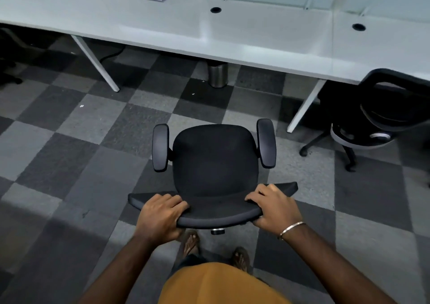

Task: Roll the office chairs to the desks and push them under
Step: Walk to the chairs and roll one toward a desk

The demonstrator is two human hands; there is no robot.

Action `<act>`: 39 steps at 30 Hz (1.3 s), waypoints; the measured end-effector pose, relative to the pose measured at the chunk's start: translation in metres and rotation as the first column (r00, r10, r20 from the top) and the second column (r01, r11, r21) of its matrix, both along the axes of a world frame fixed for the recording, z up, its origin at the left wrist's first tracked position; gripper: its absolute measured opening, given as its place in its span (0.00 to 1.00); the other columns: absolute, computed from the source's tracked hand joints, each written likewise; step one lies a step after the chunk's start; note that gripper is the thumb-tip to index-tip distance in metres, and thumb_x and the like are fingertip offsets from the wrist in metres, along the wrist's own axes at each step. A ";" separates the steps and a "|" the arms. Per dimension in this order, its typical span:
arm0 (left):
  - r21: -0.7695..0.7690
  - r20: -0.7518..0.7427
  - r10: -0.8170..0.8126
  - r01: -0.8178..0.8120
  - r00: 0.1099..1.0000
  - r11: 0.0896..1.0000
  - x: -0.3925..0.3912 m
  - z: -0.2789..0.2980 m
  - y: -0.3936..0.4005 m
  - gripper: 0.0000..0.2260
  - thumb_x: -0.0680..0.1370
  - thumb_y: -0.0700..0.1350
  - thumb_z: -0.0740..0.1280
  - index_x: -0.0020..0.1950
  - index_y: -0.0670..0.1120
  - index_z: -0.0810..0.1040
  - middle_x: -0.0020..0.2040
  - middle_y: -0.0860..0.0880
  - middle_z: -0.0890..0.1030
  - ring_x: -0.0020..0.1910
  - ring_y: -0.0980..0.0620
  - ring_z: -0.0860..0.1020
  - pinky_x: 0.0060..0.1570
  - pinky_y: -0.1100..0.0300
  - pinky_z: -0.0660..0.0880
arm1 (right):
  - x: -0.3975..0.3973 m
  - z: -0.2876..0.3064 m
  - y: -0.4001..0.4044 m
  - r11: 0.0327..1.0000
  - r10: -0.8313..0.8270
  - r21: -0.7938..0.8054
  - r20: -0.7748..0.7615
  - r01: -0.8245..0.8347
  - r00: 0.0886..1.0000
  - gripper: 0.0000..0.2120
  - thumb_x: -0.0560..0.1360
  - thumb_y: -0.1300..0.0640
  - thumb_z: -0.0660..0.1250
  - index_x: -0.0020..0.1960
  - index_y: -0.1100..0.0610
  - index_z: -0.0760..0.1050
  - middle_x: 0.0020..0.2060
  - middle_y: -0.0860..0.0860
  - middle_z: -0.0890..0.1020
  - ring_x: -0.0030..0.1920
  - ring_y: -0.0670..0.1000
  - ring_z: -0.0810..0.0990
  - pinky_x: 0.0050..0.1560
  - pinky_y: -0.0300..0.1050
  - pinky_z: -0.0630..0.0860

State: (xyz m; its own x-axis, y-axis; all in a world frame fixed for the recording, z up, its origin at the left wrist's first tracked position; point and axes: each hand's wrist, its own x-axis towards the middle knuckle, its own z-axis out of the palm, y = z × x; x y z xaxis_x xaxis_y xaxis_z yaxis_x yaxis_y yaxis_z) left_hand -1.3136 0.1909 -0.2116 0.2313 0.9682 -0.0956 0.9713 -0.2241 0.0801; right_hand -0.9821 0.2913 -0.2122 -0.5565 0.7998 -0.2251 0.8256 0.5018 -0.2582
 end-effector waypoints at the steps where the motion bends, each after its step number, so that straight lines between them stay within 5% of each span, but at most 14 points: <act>1: 0.007 -0.004 -0.020 0.020 1.000 1.000 -0.003 0.000 0.003 0.14 0.66 0.57 0.70 0.48 0.53 0.81 0.43 0.54 0.78 0.40 0.49 0.76 0.39 0.53 0.71 | 0.000 0.000 -0.005 1.000 -0.024 0.003 0.004 0.024 1.000 0.21 0.67 0.41 0.71 0.59 0.39 0.77 0.52 0.40 0.73 0.54 0.48 0.74 0.33 0.43 0.73; 14: 0.034 0.001 -0.246 0.246 0.969 0.969 -0.055 -0.003 0.068 0.16 0.66 0.60 0.73 0.48 0.53 0.81 0.43 0.54 0.77 0.39 0.50 0.76 0.38 0.53 0.70 | -0.041 -0.002 -0.007 0.968 -0.250 0.029 0.103 0.249 0.963 0.19 0.65 0.41 0.74 0.55 0.40 0.77 0.49 0.41 0.73 0.50 0.48 0.74 0.28 0.43 0.75; 20: 0.033 -0.005 -0.320 0.320 0.947 0.947 -0.051 -0.007 0.113 0.15 0.65 0.58 0.72 0.47 0.53 0.78 0.43 0.53 0.76 0.41 0.49 0.76 0.39 0.52 0.71 | -0.041 0.010 0.015 0.937 -0.345 0.003 0.167 0.349 0.924 0.20 0.70 0.42 0.72 0.61 0.37 0.76 0.56 0.41 0.74 0.58 0.48 0.73 0.42 0.47 0.81; 31: -0.014 0.005 -0.237 0.237 0.972 0.971 0.019 -0.001 0.245 0.13 0.65 0.49 0.74 0.46 0.53 0.76 0.39 0.54 0.76 0.39 0.49 0.76 0.39 0.54 0.63 | -0.002 0.024 0.138 0.865 -0.479 -0.012 0.281 0.502 0.832 0.22 0.76 0.52 0.70 0.69 0.37 0.76 0.61 0.47 0.73 0.64 0.56 0.68 0.59 0.55 0.78; 39: -0.035 0.035 -0.185 0.186 0.982 0.982 0.099 0.002 0.333 0.10 0.72 0.49 0.71 0.52 0.53 0.74 0.44 0.55 0.77 0.45 0.51 0.76 0.49 0.54 0.69 | 0.079 0.024 0.259 0.906 -0.406 0.036 0.358 0.422 0.841 0.24 0.78 0.50 0.68 0.70 0.30 0.72 0.63 0.45 0.71 0.64 0.54 0.67 0.52 0.57 0.80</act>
State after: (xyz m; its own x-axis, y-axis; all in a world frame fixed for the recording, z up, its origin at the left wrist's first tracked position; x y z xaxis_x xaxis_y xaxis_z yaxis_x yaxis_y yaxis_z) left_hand -1.2149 0.5234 -0.2099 0.4096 0.9042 -0.1211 0.9102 -0.3961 0.1214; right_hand -0.9030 0.5507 -0.1880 -0.0541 0.9231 -0.3806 0.9935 0.0879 0.0721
